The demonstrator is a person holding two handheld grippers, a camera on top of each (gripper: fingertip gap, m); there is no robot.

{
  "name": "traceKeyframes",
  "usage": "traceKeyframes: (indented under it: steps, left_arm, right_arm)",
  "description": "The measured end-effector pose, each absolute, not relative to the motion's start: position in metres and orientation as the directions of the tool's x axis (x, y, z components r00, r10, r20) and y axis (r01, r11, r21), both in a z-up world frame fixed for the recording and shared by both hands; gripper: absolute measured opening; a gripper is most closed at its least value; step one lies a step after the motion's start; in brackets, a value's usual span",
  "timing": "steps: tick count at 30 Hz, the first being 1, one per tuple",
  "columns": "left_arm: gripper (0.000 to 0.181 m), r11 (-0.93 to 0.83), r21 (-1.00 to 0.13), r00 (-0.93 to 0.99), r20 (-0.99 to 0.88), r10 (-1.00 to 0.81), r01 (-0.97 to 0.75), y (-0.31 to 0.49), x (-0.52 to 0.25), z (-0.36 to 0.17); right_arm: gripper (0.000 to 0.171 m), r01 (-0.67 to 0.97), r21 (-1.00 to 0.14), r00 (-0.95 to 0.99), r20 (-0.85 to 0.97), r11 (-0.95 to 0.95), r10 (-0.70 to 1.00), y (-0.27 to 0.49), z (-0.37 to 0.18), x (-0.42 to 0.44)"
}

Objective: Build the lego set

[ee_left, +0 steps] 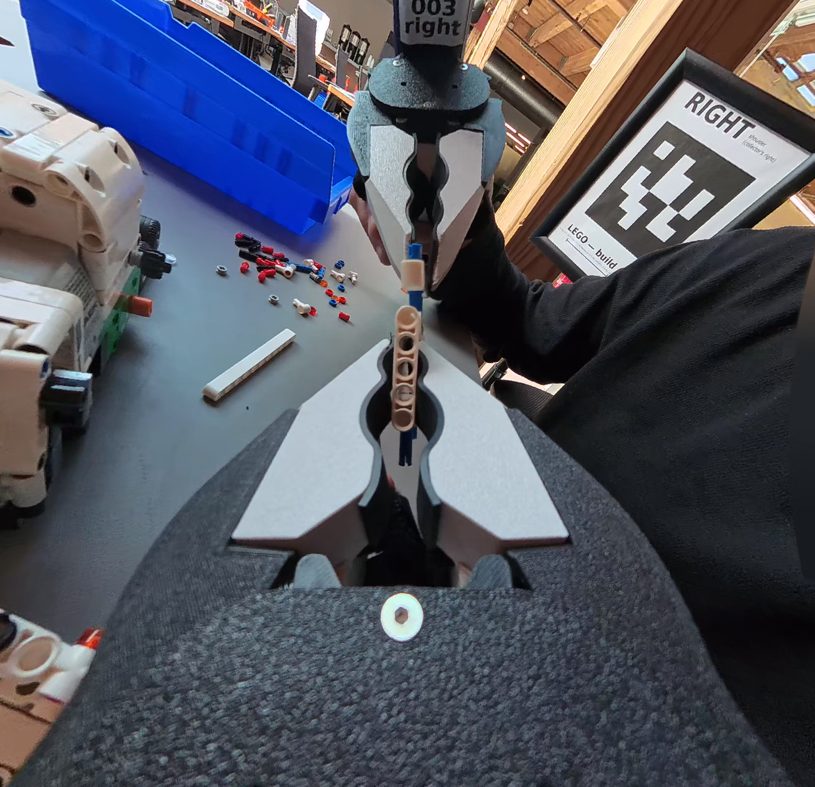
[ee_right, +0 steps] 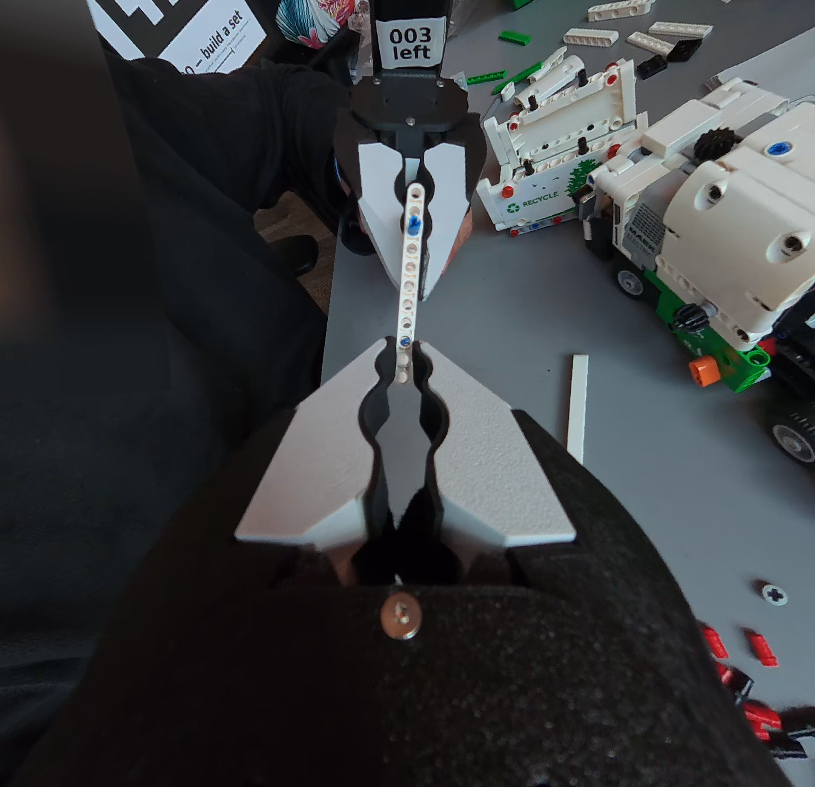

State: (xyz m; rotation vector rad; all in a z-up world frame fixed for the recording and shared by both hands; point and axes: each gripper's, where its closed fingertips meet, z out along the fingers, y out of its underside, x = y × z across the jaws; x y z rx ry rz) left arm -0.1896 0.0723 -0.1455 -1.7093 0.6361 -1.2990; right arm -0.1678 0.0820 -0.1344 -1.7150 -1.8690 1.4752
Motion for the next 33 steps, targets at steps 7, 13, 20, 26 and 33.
traceKeyframes:
  steps: [7,13,20,26,33]
  left_arm:
    - [0.0,-0.525,-0.846,0.378,0.457,-0.805,-0.094,0.063,-0.186,-0.173]
    - [0.0,-0.571,-0.817,0.38,0.504,-0.776,-0.082,0.061,-0.182,-0.177]
    - [0.0,-0.545,-0.829,0.329,0.553,-0.765,0.126,0.074,-0.196,-0.145]
    - [0.0,-0.508,-0.855,0.35,0.508,-0.787,0.099,0.073,-0.195,-0.145]
    - [0.0,-0.489,-0.872,0.397,0.462,-0.794,0.037,0.074,-0.194,-0.155]
  right_arm:
    - [0.005,0.698,-0.691,-0.226,-0.46,-0.187,0.859,0.101,-0.151,-0.155]
    - [0.005,0.569,-0.754,-0.304,-0.564,-0.329,0.768,0.096,-0.127,-0.175]
    - [0.005,0.544,-0.719,-0.336,-0.659,-0.432,0.673,0.086,-0.131,-0.188]
    - [0.005,0.543,-0.76,-0.363,-0.595,-0.356,0.717,0.083,-0.128,-0.183]
    - [0.005,0.575,-0.769,-0.317,-0.524,-0.279,0.791,0.086,-0.143,-0.184]
